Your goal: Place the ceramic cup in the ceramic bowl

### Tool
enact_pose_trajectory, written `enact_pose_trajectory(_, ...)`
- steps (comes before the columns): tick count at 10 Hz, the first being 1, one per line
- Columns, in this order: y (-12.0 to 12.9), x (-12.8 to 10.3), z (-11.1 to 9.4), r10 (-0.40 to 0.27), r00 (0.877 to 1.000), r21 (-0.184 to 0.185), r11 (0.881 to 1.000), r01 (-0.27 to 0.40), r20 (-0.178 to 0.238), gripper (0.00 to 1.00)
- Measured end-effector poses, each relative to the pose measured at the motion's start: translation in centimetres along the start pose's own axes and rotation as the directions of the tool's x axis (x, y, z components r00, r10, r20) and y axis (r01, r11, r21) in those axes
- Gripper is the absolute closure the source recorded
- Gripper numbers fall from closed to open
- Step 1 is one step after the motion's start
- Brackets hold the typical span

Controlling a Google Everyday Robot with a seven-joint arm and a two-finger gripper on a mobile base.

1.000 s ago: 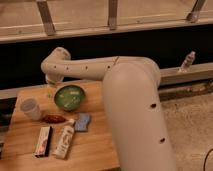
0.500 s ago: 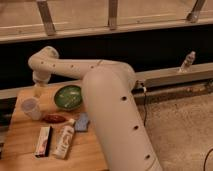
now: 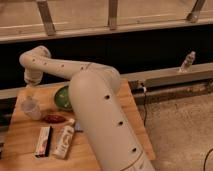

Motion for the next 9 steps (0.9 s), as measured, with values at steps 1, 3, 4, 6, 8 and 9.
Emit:
enact_pose_trajectory(1, 0.4, 0.5, 0.5, 0.010, 1.000, -0.016, 1.000, -0.010, -0.002, 0.20)
enact_pose_trajectory(3, 1.3, 1.9, 2.0, 0.041, 0.999, -0.048, 0.998, -0.042, -0.008, 0.20)
enact_pose_trajectory(4, 2.1, 3.1, 3.3, 0.069, 0.998, -0.075, 0.995, -0.069, -0.011, 0.20)
enact_pose_trajectory(6, 3.1, 4.4, 4.8, 0.102, 0.995, -0.114, 0.988, -0.103, -0.010, 0.22)
enact_pose_trajectory(8, 3.5, 4.4, 4.9, 0.101, 0.995, -0.127, 0.987, -0.101, -0.004, 0.38)
enact_pose_trajectory(9, 3.7, 4.3, 5.0, 0.096, 0.995, -0.132, 0.987, -0.096, -0.003, 0.47)
